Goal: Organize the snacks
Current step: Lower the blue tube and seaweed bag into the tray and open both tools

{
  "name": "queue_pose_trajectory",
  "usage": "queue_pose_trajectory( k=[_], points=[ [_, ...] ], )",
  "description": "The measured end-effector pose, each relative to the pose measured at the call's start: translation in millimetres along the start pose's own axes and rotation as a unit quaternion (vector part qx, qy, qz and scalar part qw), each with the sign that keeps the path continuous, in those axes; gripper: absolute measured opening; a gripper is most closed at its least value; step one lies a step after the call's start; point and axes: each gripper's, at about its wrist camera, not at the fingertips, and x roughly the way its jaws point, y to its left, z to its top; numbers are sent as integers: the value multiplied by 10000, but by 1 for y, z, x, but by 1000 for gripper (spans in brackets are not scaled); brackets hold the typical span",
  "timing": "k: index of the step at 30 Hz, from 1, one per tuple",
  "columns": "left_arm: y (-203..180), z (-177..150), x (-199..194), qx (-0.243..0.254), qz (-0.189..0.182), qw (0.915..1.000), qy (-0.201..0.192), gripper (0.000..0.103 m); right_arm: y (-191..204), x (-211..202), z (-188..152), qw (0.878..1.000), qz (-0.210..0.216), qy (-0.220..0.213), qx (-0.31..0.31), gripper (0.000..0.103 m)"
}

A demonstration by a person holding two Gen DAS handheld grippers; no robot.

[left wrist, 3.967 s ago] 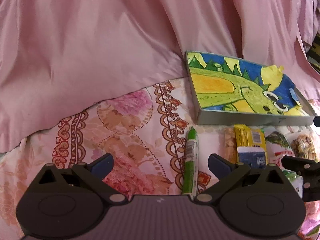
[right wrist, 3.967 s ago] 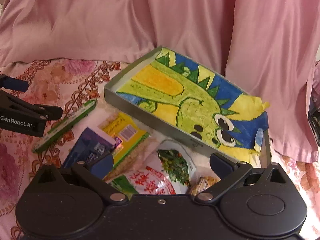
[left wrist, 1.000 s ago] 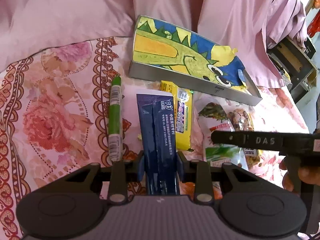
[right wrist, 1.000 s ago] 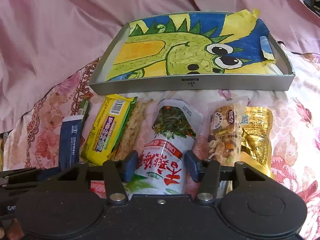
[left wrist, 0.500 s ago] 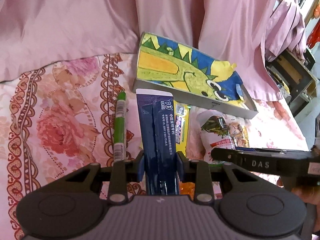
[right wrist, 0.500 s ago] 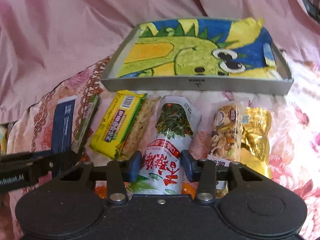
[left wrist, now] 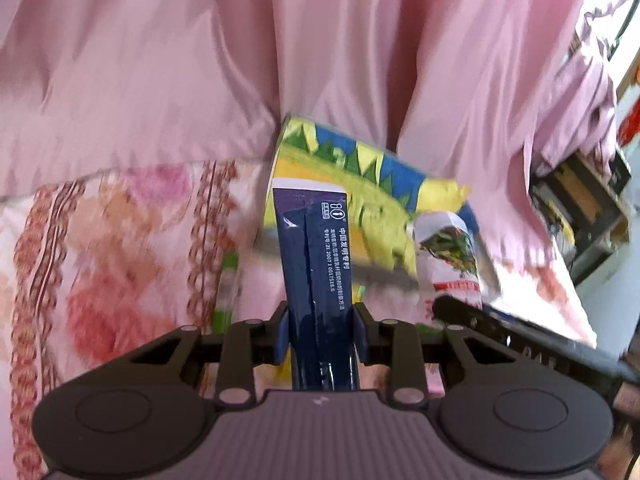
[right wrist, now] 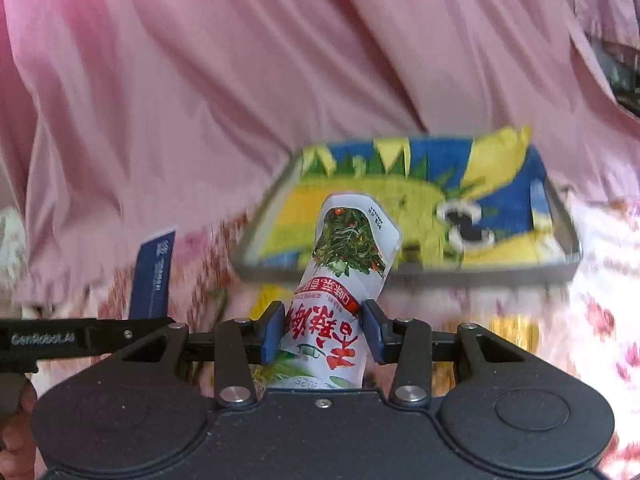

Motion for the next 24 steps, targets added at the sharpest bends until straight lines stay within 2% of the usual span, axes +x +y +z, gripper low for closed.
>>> queue_pose_trajectory(
  k=[5,10,17,24],
  points=[
    [-13,45,22,22,127,9991,-393,35,-16,4,25,9981,6,-614,78,44],
    [-24,82,61,63,190,9990,-395,35,-35,27,54,9951,-130,-943,268,44],
    [-29,110,124,-81,230,9995,-218,35,-57,64,69,9940,-343,-1012,226,44],
    [-42,116,169,273,419,9987,65,35,-89,93,68,9927,-639,-853,562,45]
  ],
)
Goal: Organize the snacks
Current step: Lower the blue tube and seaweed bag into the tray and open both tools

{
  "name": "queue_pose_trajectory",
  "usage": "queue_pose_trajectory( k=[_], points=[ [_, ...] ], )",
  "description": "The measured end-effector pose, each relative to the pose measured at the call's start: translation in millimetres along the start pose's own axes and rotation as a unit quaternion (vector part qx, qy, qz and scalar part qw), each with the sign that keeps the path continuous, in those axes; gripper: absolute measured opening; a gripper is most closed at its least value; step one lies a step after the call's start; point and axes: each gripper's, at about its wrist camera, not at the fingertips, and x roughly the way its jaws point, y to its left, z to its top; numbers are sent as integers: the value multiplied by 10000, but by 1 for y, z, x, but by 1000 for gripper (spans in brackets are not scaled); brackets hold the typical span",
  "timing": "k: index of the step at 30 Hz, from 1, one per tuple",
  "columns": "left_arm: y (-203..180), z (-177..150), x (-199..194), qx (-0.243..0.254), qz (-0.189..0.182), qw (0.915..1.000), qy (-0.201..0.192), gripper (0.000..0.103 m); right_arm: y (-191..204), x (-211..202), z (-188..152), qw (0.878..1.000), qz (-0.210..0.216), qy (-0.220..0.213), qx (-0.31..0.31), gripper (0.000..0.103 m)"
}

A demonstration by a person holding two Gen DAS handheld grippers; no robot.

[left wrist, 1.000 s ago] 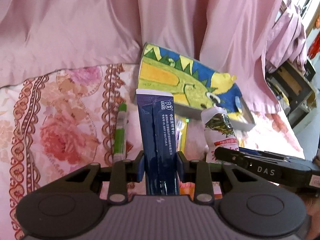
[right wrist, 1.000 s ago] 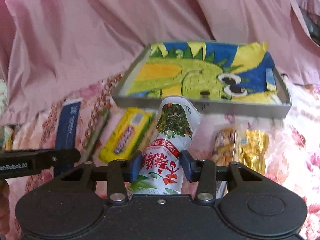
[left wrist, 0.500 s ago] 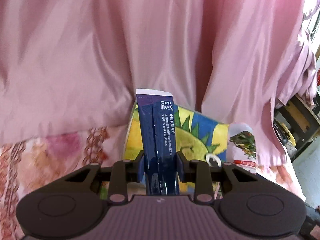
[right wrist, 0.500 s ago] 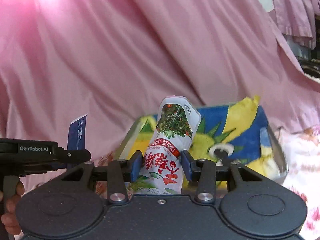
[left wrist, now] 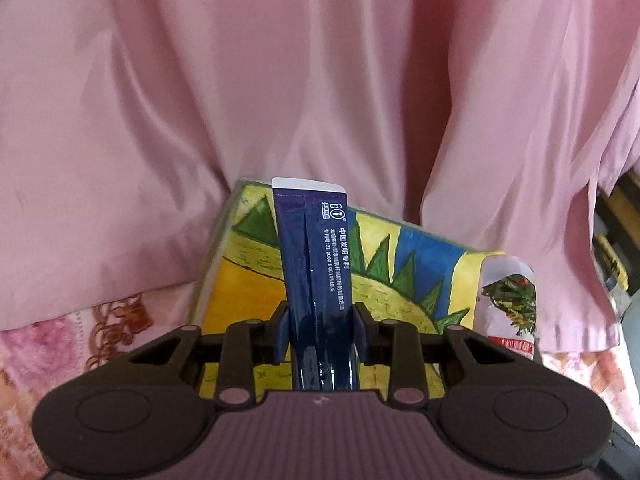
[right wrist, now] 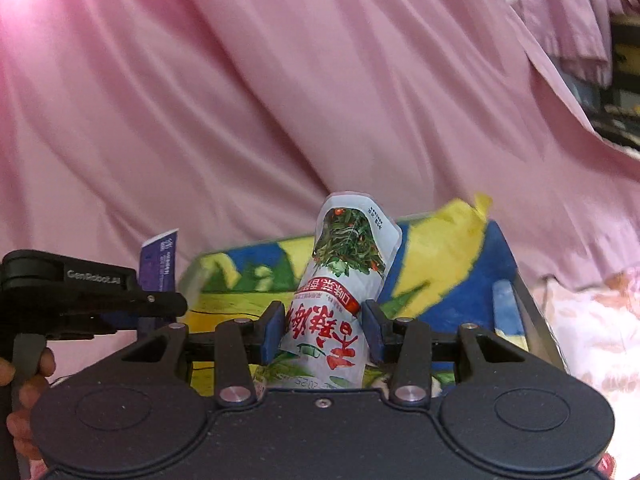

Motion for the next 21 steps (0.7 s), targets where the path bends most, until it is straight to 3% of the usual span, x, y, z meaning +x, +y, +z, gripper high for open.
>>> queue_pose_trajectory(
  k=[6,17,20,21],
  points=[
    [-9,-8,26,92,158,9994,288,35,-10,25,-9,9991,-164,267,279,45],
    [-12,-16,49,221,387,9977,516,37,-4,42,-24,9978,-291,576,-155,49],
    [-11,-17,51,104,334,9982,496,39,-5,43,-25,9976,-279,620,-106,54],
    [-10,-18,51,38,313,9983,497,45,-6,43,-25,9976,-274,626,-74,55]
  ],
)
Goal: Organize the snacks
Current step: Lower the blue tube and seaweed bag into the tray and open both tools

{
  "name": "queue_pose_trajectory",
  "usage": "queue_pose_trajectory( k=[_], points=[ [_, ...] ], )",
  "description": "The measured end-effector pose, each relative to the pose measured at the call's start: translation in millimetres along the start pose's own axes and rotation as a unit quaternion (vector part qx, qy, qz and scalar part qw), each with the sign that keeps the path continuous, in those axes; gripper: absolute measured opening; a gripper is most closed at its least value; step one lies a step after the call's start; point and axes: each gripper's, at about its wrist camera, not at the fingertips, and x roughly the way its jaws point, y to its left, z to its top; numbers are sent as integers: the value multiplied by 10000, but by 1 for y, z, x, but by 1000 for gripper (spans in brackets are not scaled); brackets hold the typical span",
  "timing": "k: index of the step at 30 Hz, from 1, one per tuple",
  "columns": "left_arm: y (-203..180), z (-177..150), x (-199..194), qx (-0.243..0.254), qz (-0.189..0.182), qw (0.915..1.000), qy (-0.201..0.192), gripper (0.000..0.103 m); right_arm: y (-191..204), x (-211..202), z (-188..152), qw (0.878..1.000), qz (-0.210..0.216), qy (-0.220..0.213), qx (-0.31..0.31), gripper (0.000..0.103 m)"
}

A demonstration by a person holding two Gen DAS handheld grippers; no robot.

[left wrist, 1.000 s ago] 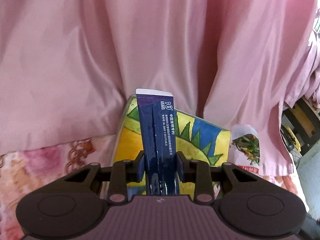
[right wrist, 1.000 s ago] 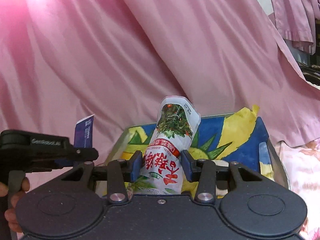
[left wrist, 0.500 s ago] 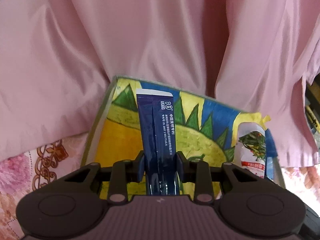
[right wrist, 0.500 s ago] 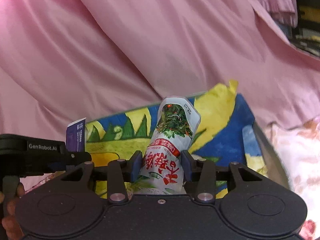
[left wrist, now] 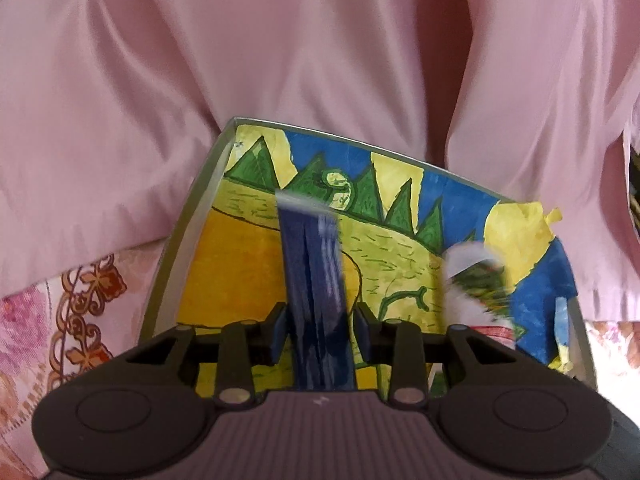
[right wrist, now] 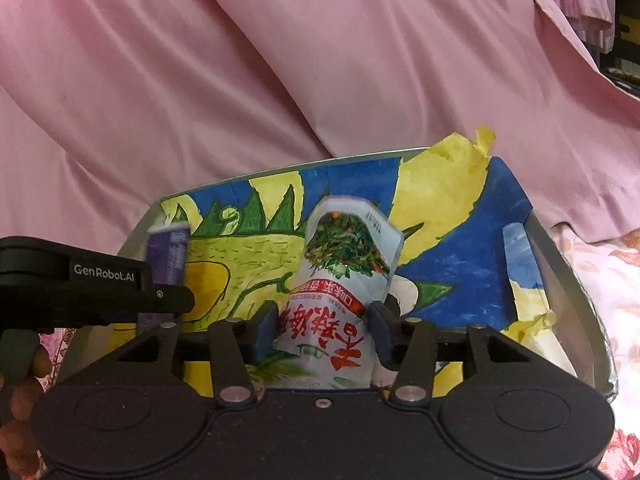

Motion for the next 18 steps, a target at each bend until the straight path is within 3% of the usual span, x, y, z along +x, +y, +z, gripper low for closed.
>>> queue_pose_trajectory(
  k=[3,6,11,18],
  points=[
    [2,0,-4,-79,27,10000,-17,68,0,-2,0,10000,5,-18,62,56],
    [3,-1,-16,-84,34,9998,-150,79,0,-5,1,10000,6,-16,89,65],
    [6,1,-53,-34,29,9985,-550,90,5,-22,2,9998,57,-172,82,79],
    [8,-6,-126,200,55,9911,-1317,100,15,-81,13,9975,148,-677,-103,87]
  ],
)
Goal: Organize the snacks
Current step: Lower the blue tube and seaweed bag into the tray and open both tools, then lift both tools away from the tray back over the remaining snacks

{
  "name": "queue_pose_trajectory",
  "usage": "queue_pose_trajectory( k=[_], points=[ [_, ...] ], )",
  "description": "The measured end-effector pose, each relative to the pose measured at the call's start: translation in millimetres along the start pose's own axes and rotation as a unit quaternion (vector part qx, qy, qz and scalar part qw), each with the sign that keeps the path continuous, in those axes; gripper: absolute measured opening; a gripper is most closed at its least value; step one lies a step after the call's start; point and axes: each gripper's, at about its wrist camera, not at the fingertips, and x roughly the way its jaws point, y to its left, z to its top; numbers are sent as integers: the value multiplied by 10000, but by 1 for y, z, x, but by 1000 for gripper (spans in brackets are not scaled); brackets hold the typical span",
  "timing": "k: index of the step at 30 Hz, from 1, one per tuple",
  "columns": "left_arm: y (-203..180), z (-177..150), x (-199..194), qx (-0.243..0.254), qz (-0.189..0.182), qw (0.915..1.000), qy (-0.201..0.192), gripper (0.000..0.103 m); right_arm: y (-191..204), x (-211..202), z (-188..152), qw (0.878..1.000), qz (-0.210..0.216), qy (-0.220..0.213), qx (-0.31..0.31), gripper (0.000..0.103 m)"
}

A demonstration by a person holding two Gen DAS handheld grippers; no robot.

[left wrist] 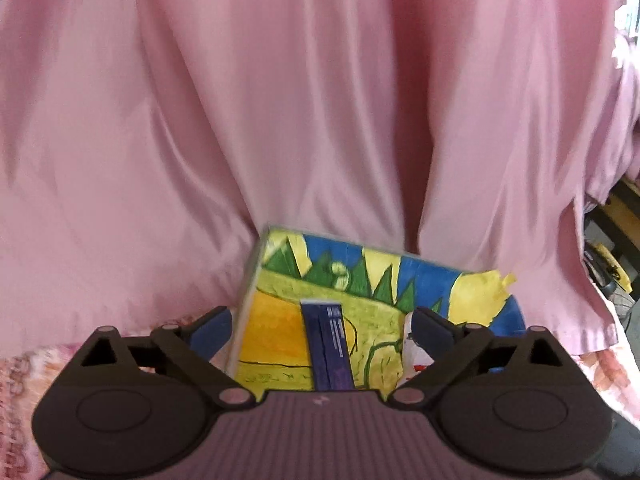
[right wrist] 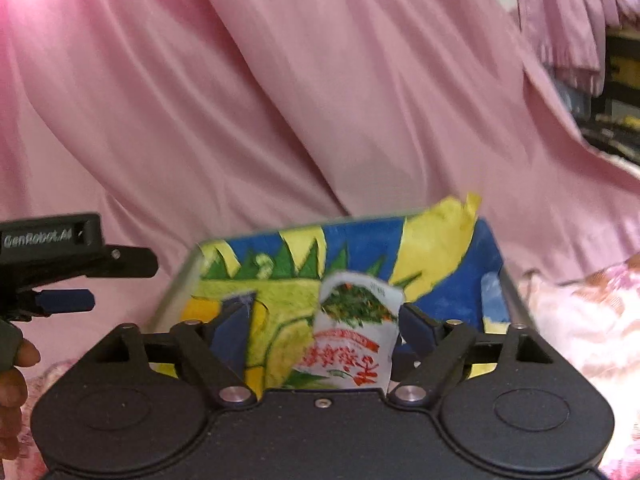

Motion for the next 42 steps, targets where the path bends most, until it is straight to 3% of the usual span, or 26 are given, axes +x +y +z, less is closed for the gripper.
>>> queue_pose_trajectory(
  k=[8,13,23,33,42],
  points=[
    [-3,-13,-91,308,5,9967,-748,103,8,-92,11,9964,107,-838,-37,102],
    [0,-34,-139,217,-59,9943,-1040,103,11,-156,-2,9906,73,-1325,-318,102],
    [0,-85,-212,268,-95,9877,-1539,103,15,-251,-43,9807,-30,-1877,-550,102],
    [14,-148,-252,393,-19,9915,-1243,103,19,-312,-91,9829,-447,-1777,-170,102],
    [31,-184,-269,391,103,9952,-896,103,33,-327,-123,9898,-503,-1328,-123,102]
  ],
)
